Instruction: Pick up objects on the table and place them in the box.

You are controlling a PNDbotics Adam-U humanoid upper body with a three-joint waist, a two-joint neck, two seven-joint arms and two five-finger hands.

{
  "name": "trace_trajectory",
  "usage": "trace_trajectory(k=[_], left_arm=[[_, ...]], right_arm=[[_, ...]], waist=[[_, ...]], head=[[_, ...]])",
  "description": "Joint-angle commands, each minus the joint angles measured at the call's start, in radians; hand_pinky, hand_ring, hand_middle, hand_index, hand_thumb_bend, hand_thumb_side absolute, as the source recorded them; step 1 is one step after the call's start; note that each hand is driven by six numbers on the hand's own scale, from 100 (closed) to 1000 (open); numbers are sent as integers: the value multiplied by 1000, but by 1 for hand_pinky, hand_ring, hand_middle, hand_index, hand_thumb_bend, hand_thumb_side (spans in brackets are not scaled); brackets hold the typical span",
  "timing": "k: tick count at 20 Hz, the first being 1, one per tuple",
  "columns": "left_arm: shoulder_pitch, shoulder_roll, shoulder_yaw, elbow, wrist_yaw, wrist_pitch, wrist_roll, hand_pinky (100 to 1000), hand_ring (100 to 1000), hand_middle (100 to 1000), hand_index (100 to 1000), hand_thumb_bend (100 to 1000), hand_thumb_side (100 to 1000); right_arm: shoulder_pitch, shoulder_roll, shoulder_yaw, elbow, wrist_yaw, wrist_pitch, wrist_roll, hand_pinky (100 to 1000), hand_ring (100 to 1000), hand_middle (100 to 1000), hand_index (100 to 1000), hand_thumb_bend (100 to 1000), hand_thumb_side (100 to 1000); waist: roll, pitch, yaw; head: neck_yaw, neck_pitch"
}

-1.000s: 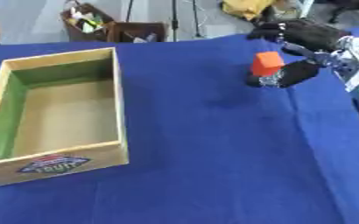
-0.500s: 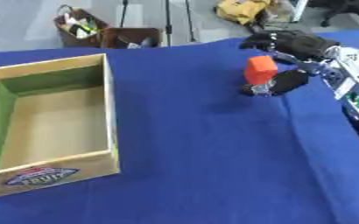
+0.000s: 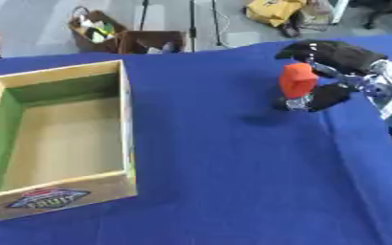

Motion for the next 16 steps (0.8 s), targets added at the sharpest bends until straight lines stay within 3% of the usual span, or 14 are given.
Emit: trace_trajectory(k=[1,10,16], left_arm=[[0,4,-3,-19,-9,-2,-4,210,363,372,653,100,1000],[-1,-2,-5,-19,-15,-2,-8,209,362,371,653,100,1000],[-1,-4,-5,-19,-19,-2,-10,208,361,371,653,100,1000]], right_arm=[[-4,-60,-25,3,-12,15,-10,838,938,882,998,577,923],[7,-74,-39,12,-24,44,-37,839,938,879,998,539,933],[30,-87,-54,13,-25,66,-56,839,939,888,1000,429,896]], waist=[[-3,-17,1],[-3,-5,0],[-3,0,-7]], head=[[1,-18],[0,-34],[0,-46]])
